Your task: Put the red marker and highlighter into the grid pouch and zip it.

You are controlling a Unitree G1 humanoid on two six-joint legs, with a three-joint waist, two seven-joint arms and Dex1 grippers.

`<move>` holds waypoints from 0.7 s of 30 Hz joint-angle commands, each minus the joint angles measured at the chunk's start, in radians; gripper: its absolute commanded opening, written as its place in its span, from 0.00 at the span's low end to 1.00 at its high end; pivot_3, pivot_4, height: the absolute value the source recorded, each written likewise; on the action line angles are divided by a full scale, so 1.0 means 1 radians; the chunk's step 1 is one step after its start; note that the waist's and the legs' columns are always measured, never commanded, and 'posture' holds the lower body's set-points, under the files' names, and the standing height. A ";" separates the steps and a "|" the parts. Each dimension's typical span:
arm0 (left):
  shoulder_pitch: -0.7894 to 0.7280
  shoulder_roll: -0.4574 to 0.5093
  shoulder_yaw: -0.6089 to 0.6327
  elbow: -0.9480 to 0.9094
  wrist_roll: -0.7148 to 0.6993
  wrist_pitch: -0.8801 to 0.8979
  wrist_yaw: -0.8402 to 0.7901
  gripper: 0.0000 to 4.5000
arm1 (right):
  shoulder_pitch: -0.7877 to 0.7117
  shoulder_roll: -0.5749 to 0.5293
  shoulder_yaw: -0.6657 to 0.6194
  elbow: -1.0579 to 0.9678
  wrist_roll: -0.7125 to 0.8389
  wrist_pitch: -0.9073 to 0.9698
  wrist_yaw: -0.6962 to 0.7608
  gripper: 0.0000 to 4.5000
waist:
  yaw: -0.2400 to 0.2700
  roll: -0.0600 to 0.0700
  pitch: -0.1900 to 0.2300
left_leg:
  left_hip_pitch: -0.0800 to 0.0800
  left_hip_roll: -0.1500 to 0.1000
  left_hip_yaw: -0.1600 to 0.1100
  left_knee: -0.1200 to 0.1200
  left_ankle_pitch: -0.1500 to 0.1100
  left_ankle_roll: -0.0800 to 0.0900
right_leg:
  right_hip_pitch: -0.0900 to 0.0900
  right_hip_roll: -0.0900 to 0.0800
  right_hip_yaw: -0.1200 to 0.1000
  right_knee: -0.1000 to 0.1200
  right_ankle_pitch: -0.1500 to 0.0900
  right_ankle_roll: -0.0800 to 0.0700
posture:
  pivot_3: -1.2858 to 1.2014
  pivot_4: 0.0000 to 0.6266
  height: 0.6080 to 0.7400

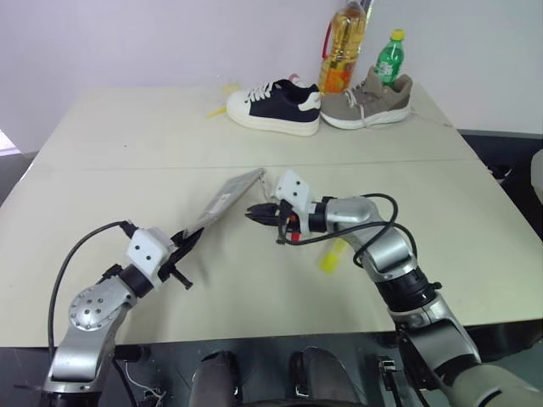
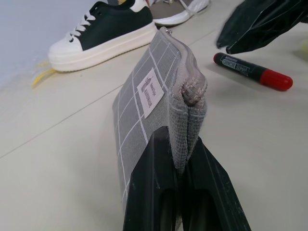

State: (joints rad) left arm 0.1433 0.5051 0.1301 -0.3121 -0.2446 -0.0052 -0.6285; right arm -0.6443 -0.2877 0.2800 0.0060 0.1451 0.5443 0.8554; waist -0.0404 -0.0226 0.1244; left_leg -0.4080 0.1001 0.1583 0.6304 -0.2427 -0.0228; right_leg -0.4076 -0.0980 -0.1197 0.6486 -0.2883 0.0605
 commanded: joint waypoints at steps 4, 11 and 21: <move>-0.013 0.000 0.002 -0.035 -0.006 0.000 0.005 0.00 | -0.074 -0.001 -0.046 0.111 -0.047 -0.040 -0.110 0.75 | 0.001 0.000 0.000 | 0.000 0.000 0.000 0.000 0.000 0.000 | 0.000 0.000 0.000 0.000 0.000 0.000 | 0.52 0.24 0.74; -0.038 0.005 -0.004 -0.038 -0.009 0.019 -0.002 0.00 | -0.139 0.093 -0.082 0.316 -0.047 -0.058 -0.207 0.75 | -0.003 0.000 0.000 | 0.000 0.000 0.001 0.000 0.000 0.000 | 0.000 0.001 0.000 0.000 0.000 0.000 | 0.52 0.24 0.74; -0.035 0.007 -0.006 -0.057 -0.002 0.033 -0.001 0.00 | -0.159 0.131 -0.095 0.375 -0.042 -0.087 -0.234 0.09 | 0.000 0.000 0.000 | 0.000 0.000 0.001 0.000 0.000 0.000 | 0.000 0.000 0.000 0.000 0.000 0.000 | 0.52 0.24 0.74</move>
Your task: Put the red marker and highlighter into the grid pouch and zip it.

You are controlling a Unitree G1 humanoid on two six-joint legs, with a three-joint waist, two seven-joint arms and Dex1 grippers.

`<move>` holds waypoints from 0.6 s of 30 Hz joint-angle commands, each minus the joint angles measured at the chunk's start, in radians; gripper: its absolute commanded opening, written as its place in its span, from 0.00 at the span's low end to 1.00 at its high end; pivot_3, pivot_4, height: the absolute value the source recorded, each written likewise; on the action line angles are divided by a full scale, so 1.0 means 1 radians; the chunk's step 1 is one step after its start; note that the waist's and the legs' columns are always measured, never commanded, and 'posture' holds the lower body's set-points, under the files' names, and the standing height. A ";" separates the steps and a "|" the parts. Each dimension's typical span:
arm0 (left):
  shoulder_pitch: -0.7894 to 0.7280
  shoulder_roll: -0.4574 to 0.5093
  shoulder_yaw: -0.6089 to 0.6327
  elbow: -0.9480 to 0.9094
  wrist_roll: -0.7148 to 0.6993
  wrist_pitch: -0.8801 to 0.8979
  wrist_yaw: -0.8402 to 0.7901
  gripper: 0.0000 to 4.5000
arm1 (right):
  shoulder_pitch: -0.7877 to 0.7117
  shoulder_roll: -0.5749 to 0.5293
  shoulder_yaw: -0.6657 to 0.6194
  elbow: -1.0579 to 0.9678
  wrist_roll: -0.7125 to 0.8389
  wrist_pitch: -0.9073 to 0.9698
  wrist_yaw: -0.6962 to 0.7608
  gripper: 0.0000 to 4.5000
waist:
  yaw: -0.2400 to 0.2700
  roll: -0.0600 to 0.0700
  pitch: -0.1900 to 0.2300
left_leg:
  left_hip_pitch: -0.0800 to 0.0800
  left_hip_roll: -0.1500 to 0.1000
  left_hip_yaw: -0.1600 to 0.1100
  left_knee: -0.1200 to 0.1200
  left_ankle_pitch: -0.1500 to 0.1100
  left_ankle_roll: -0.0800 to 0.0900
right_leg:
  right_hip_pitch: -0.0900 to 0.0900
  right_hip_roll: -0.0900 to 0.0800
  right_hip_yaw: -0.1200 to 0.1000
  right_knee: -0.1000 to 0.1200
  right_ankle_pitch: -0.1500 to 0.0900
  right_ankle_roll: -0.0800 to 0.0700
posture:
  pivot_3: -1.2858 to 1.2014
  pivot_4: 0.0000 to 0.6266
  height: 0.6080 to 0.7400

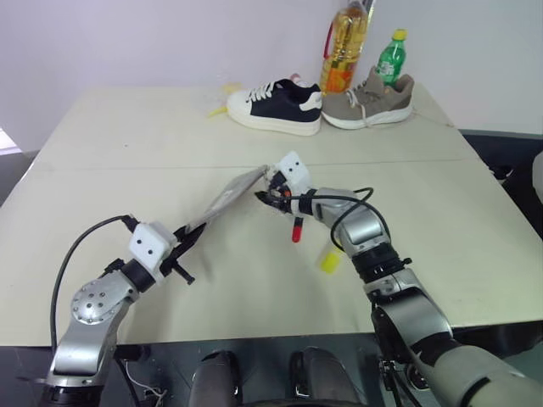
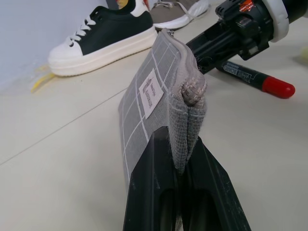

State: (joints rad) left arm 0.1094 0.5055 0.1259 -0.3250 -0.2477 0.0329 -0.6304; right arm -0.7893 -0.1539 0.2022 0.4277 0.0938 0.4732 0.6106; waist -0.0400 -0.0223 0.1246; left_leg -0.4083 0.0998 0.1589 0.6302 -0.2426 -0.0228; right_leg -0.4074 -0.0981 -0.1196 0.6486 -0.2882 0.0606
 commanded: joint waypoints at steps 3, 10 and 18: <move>-0.001 0.010 -0.005 -0.039 0.023 -0.010 0.008 0.00 | -0.007 -0.018 -0.005 -0.082 0.001 0.000 0.022 0.01 | -0.002 0.000 0.000 | 0.000 0.000 0.000 0.000 0.000 0.000 | 0.000 0.000 0.000 0.000 0.000 0.000 | 0.52 0.24 0.74; -0.056 -0.030 -0.061 0.005 0.098 -0.010 0.064 0.00 | 0.051 -0.119 0.119 -0.290 -0.047 0.017 0.148 0.01 | 0.001 0.000 0.000 | 0.000 0.000 0.000 0.000 0.000 0.000 | 0.000 0.000 0.000 0.000 0.000 0.000 | 0.52 0.24 0.74; -0.158 -0.114 -0.135 0.071 0.144 0.005 0.125 0.00 | 0.071 -0.181 0.182 -0.452 -0.054 0.057 0.231 0.01 | 0.001 0.000 0.000 | 0.000 0.000 0.000 0.000 0.000 0.000 | 0.000 0.000 0.000 0.000 0.000 0.000 | 0.52 0.24 0.74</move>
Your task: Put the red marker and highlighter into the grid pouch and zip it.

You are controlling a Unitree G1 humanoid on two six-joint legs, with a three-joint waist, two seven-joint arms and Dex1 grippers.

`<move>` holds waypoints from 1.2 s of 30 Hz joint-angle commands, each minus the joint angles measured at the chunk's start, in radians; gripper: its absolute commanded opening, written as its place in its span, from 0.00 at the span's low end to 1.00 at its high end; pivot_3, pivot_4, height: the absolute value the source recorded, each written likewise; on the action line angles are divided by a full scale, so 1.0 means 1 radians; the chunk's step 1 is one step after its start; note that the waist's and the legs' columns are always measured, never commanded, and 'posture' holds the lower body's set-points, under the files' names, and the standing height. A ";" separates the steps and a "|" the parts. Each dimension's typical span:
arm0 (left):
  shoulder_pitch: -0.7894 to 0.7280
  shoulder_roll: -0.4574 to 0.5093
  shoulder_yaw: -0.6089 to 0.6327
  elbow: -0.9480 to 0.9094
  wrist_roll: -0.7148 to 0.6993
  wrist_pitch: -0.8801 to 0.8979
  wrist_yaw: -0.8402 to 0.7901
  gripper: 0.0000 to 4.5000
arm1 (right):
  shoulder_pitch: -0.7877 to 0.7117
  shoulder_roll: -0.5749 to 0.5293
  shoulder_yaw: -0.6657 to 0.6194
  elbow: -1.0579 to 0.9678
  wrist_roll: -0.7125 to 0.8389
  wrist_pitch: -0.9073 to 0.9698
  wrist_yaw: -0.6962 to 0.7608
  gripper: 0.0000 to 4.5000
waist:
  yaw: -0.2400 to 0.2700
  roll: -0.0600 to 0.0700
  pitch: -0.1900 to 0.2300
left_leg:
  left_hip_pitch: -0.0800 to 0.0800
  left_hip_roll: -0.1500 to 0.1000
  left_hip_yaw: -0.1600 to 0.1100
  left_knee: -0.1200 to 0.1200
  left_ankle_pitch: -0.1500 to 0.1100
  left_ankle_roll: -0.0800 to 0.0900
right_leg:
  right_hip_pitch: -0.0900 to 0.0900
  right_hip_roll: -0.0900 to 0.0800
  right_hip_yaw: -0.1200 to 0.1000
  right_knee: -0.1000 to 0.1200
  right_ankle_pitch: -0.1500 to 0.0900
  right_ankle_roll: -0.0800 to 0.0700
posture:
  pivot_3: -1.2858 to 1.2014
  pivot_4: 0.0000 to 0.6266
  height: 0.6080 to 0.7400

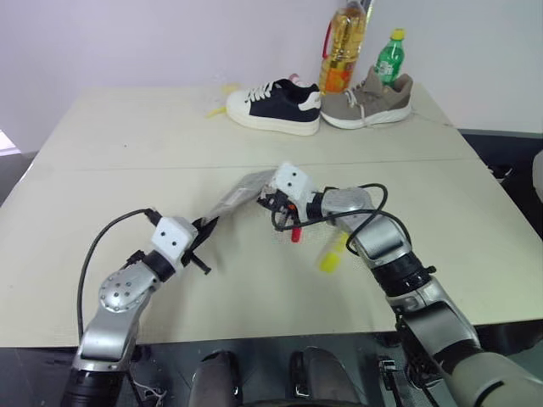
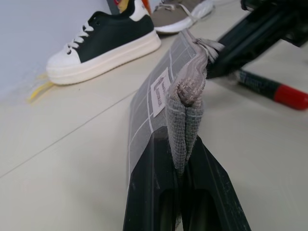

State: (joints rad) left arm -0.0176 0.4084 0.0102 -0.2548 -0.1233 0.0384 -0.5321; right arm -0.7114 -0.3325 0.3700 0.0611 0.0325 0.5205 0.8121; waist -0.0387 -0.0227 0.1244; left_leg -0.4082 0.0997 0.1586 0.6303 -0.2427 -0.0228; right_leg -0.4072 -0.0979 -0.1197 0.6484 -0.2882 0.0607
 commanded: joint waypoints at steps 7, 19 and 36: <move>-0.086 -0.074 -0.064 0.075 0.087 -0.012 0.093 0.00 | -0.005 -0.041 0.050 -0.217 0.021 0.053 0.096 0.01 | 0.001 0.000 0.000 | 0.000 0.000 0.000 0.000 0.000 0.000 | 0.000 0.000 0.000 0.000 0.000 0.000 | 0.52 0.24 0.74; -0.127 -0.131 -0.105 0.131 0.133 -0.063 0.133 0.00 | -0.003 -0.038 0.111 -0.329 0.015 0.101 0.105 0.01 | 0.003 -0.001 0.000 | 0.000 0.000 0.000 0.000 0.000 0.000 | 0.000 0.000 0.000 0.000 0.000 0.000 | 0.52 0.24 0.74; -0.068 -0.066 -0.170 0.066 0.163 -0.096 0.058 0.00 | -0.042 -0.053 0.110 -0.280 -0.030 0.117 0.092 0.01 | 0.002 -0.001 0.000 | 0.000 0.000 0.000 0.000 0.000 0.000 | 0.000 0.000 0.000 0.000 0.000 0.000 | 0.52 0.24 0.74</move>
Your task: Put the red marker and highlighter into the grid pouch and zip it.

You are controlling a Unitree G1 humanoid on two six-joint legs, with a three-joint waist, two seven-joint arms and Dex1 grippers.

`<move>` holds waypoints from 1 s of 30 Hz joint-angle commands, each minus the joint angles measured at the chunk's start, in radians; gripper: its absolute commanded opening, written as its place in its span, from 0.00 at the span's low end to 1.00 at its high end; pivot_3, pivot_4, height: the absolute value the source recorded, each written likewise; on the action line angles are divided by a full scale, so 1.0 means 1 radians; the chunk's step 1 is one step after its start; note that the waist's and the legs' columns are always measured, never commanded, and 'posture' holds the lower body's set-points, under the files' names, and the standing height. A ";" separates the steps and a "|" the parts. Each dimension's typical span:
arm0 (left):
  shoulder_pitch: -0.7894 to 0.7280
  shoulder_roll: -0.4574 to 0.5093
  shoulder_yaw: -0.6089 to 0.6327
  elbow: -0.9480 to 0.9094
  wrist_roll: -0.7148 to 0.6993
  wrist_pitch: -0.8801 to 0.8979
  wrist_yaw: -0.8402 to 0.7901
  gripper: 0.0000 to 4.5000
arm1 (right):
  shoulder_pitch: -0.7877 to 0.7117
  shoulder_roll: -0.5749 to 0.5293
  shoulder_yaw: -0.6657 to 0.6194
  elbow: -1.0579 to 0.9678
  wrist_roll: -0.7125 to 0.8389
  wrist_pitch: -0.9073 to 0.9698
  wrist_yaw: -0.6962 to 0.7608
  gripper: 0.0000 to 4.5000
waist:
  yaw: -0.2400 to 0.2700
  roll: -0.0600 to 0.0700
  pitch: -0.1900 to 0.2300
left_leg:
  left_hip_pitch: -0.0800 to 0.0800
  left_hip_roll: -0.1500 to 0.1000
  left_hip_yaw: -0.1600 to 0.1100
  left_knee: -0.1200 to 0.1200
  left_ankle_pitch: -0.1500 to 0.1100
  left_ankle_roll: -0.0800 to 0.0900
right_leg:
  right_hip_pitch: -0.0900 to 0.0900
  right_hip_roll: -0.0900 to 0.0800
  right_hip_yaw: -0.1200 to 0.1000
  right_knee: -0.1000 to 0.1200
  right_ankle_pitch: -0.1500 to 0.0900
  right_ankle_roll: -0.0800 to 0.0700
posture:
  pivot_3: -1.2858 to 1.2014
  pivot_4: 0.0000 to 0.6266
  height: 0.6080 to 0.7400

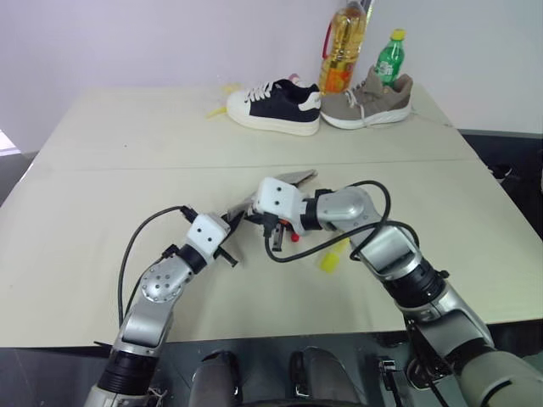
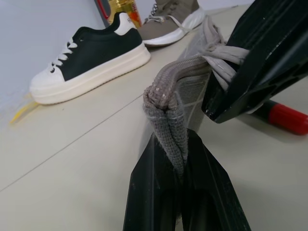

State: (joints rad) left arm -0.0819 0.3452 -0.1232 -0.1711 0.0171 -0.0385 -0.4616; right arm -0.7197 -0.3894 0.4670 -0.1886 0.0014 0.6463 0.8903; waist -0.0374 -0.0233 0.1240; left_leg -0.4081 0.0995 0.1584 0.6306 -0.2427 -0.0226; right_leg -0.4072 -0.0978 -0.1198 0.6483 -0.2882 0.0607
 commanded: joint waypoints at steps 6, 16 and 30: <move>-0.028 -0.022 -0.063 0.000 0.024 -0.017 -0.017 0.00 | -0.027 -0.035 0.052 -0.066 -0.011 -0.033 0.068 0.01 | 0.004 0.000 0.000 | 0.000 0.000 0.000 0.000 0.000 0.000 | 0.000 0.000 0.000 0.000 0.000 0.000 | 0.52 0.24 0.74; -0.033 -0.059 -0.031 0.009 0.002 -0.007 0.023 0.00 | -0.018 -0.048 0.054 -0.094 -0.004 -0.046 0.116 0.01 | 0.005 0.000 0.000 | 0.000 0.000 0.000 0.000 0.000 0.000 | 0.000 0.000 0.000 0.000 0.000 0.000 | 0.52 0.24 0.74; -0.004 -0.003 0.117 -0.046 -0.032 0.001 0.061 0.00 | -0.040 -0.103 -0.226 -0.043 0.146 0.119 0.074 0.89 | 0.023 0.000 0.000 | 0.000 0.000 0.000 0.001 0.000 0.000 | 0.000 -0.001 0.000 0.000 0.000 0.000 | 0.52 0.24 0.74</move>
State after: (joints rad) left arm -0.0824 0.3320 -0.0375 -0.1708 0.0004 -0.0263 -0.4051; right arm -0.7383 -0.4922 0.2961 -0.2298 0.1199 0.7211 0.9896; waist -0.0143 -0.0235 0.1239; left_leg -0.4082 0.0994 0.1583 0.6311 -0.2428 -0.0225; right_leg -0.4070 -0.0984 -0.1199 0.6478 -0.2882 0.0606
